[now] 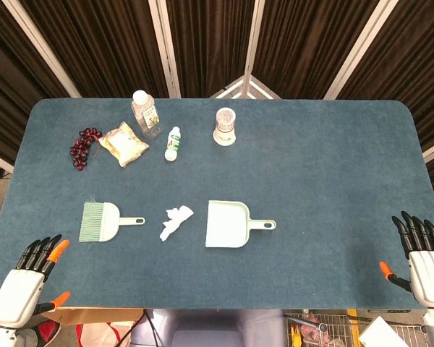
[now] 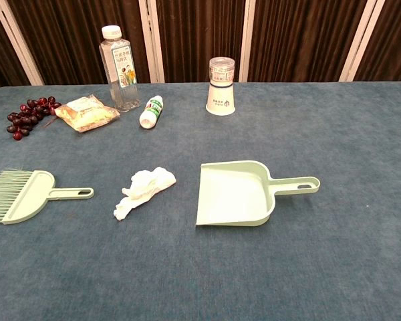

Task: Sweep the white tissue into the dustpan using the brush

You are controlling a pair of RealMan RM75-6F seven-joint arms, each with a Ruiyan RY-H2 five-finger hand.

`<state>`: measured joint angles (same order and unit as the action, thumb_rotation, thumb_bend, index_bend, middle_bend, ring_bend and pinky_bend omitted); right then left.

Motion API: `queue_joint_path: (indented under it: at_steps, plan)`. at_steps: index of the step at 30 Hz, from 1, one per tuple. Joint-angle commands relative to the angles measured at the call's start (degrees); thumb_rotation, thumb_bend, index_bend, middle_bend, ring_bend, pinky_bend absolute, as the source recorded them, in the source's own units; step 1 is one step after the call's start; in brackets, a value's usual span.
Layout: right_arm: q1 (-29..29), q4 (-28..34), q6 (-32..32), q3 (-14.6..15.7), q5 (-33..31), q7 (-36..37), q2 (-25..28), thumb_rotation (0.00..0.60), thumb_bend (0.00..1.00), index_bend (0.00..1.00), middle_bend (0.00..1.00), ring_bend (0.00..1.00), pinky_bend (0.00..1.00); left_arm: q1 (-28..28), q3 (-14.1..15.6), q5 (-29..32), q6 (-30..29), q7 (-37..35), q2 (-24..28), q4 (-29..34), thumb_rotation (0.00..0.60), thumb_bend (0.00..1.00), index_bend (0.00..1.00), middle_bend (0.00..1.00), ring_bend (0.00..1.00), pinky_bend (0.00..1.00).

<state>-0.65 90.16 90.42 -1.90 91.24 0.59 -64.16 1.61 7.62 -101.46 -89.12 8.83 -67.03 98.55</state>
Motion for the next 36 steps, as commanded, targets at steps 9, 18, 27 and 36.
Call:
queue_joint_path:
  at_steps: [9, 18, 27, 36]
  plan:
    - [0.0, 0.2, -0.3, 0.6, 0.7, 0.4, 0.0, 0.600, 0.25, 0.00, 0.00, 0.00, 0.00, 0.1, -0.1, 0.5, 0.0, 0.0, 0.2, -0.1, 0.600, 0.00, 0.00, 0.00, 0.00, 0.04]
    - [-0.8, 1.9, -1.9, 1.1, 1.2, -0.9, 0.3, 0.600, 0.25, 0.00, 0.00, 0.00, 0.00, 0.2, -0.3, 1.1, 0.0, -0.2, 0.4, 0.1, 0.600, 0.00, 0.00, 0.00, 0.00, 0.04]
    - [-1.8, 3.6, -3.5, 1.2, 1.5, -1.6, 0.7, 0.600, 0.25, 0.00, 0.00, 0.00, 0.00, 0.3, -0.2, 0.8, -0.2, 0.1, 0.4, 0.1, 0.600, 0.00, 0.00, 0.00, 0.00, 0.04]
    - [-8.7, 11.5, -12.3, -4.4, -5.4, -10.1, 0.1, 0.600, 0.25, 0.00, 0.37, 0.39, 0.42, 0.4, -0.3, 0.7, -0.1, 0.8, 0.2, 0.2, 0.600, 0.00, 0.00, 0.00, 0.00, 0.04]
